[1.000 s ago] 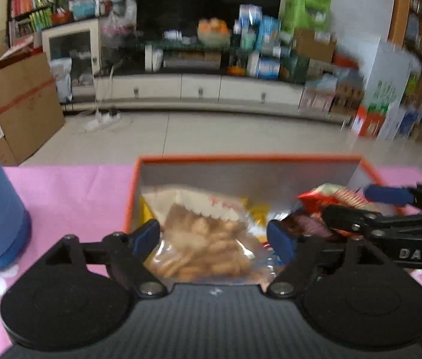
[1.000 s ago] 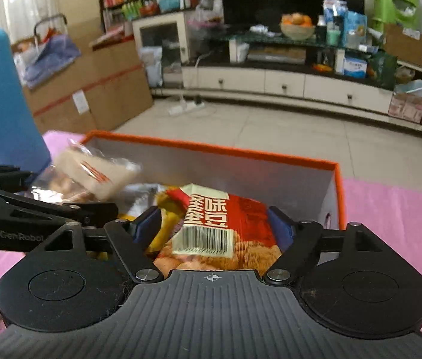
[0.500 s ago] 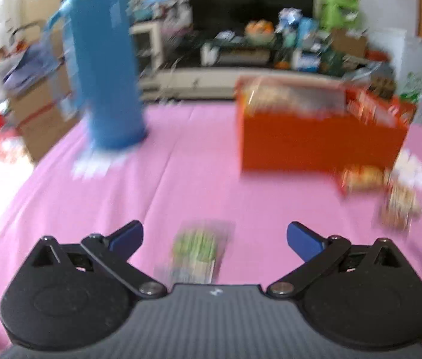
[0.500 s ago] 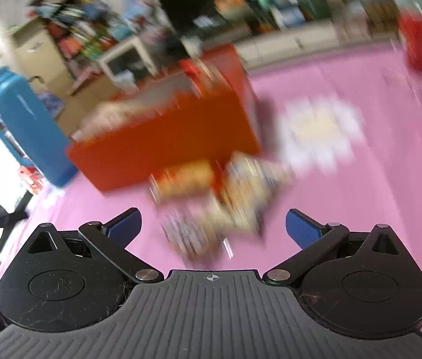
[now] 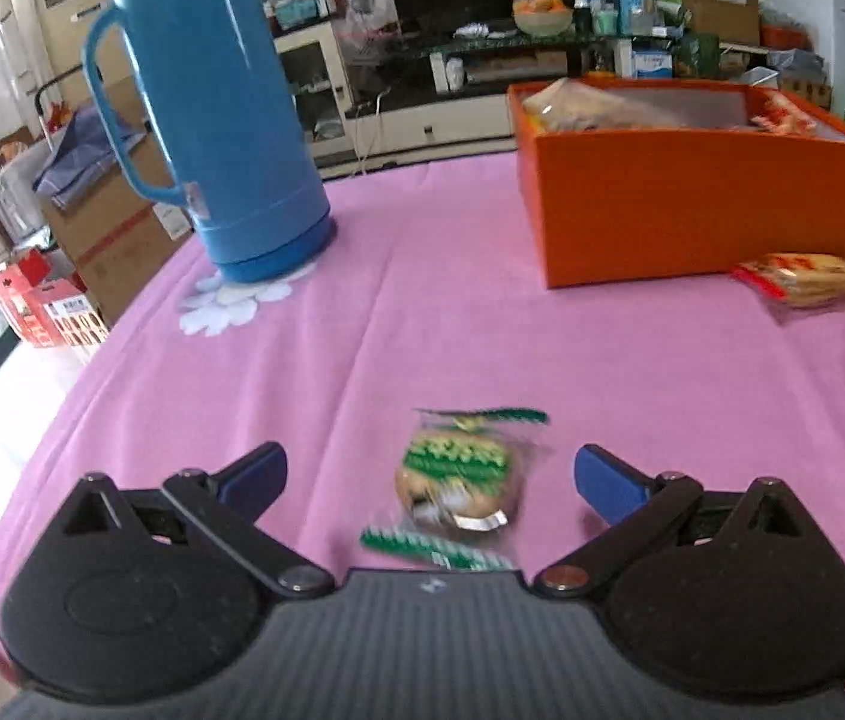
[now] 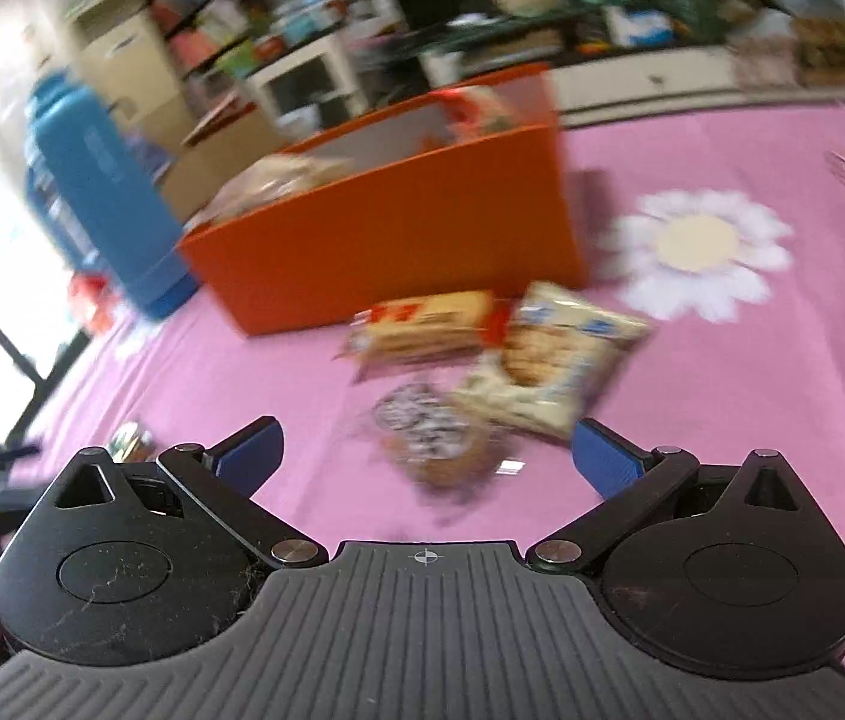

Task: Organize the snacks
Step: 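Withdraw both tools from the box back to the remaining snacks, then grasp the round pastry packet with the right tool while the left grasps the green-labelled pastry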

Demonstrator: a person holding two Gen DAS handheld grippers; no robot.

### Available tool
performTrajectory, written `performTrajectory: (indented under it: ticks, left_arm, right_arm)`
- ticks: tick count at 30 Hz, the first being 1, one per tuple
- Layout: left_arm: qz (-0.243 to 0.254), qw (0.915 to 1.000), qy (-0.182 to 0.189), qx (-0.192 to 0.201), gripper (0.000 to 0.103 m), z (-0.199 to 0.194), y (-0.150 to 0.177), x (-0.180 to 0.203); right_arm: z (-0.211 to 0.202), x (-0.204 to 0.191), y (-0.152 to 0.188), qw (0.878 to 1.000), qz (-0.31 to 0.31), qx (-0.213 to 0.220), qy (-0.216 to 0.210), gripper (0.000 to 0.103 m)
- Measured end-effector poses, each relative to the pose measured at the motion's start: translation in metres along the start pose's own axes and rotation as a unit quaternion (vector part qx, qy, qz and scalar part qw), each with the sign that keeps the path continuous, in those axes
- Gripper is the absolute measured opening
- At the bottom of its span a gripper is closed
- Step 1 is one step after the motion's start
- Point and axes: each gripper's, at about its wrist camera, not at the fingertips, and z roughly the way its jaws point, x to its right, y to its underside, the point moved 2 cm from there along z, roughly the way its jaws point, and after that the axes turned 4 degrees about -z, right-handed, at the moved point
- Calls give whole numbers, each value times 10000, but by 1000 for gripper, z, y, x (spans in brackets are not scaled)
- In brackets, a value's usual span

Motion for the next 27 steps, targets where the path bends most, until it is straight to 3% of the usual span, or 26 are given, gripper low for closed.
performTrajectory:
  ticks: [3, 6, 12, 16, 20, 24, 27]
  left_arm:
    - [2, 9999, 148, -70, 101, 18, -6, -2]
    - [93, 9998, 180, 32, 101, 22, -6, 1]
    - [-286, 9985, 464, 99, 101, 14, -10, -1]
    - [-480, 9976, 496, 9, 101, 18, -10, -8]
    - [-707, 9953, 585, -304, 101, 27, -5, -18]
    - [-873, 9933, 598, -463, 101, 34, -3, -23]
    - [-942, 9915, 752, -492, 101, 34, -2, -26]
  right_arm:
    - [7, -17, -1, 9994, -342, 0, -104, 97]
    - [11, -18, -1, 9995, -298, -12, -84, 97]
    - [33, -8, -1, 9996, 143, -190, -168, 97]
    - [45, -17, -3, 9994, -144, -302, 37, 97]
    - [40, -37, 5, 9975, -385, -459, -387, 97]
    - [31, -46, 8, 9954, -848, -308, 322, 97]
    - [29, -51, 8, 9966, -615, -392, 375, 97]
